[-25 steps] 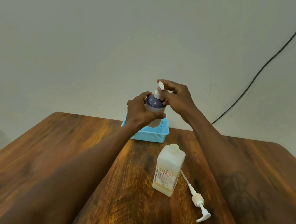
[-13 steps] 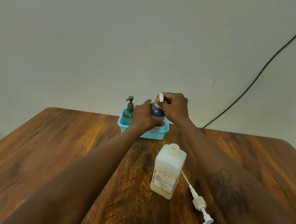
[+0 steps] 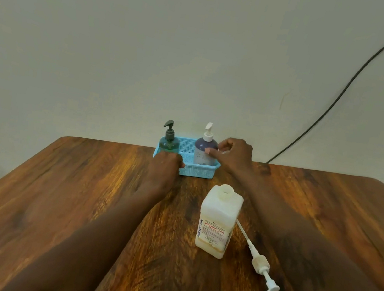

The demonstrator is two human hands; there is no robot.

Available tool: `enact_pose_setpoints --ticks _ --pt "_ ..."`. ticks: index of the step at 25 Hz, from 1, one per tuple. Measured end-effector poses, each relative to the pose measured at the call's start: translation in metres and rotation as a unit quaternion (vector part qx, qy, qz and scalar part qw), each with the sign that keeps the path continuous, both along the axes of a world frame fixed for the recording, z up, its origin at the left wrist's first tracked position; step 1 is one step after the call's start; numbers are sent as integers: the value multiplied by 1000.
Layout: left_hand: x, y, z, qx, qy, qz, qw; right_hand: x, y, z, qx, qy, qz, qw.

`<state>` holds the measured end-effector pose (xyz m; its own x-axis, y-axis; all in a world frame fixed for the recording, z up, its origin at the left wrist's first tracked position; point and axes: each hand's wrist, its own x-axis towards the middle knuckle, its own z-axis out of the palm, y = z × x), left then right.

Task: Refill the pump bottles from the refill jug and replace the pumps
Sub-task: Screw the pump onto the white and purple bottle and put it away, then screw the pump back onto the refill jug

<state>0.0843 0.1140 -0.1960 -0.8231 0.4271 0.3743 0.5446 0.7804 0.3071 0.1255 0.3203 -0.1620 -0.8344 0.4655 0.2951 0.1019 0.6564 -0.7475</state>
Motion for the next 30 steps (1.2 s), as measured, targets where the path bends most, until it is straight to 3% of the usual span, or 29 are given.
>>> enact_pose_setpoints --ticks 5,12,18,23,26,30 --pt "-4 4 2 33 -20 2 999 18 0 -30 71 -66 55 994" --pt "-11 3 5 27 -20 4 999 10 -6 -33 67 -58 8 996" --pt "3 -8 18 22 -32 -18 999 34 -5 -21 86 -46 61 993" --pt "58 -17 29 176 -70 -53 980 83 4 -6 87 -30 104 990" --pt "105 -15 33 207 -92 -86 970 123 8 -2 113 -47 150 981" --pt "134 -10 11 347 -185 -162 905 159 13 -8 154 -70 185 968"
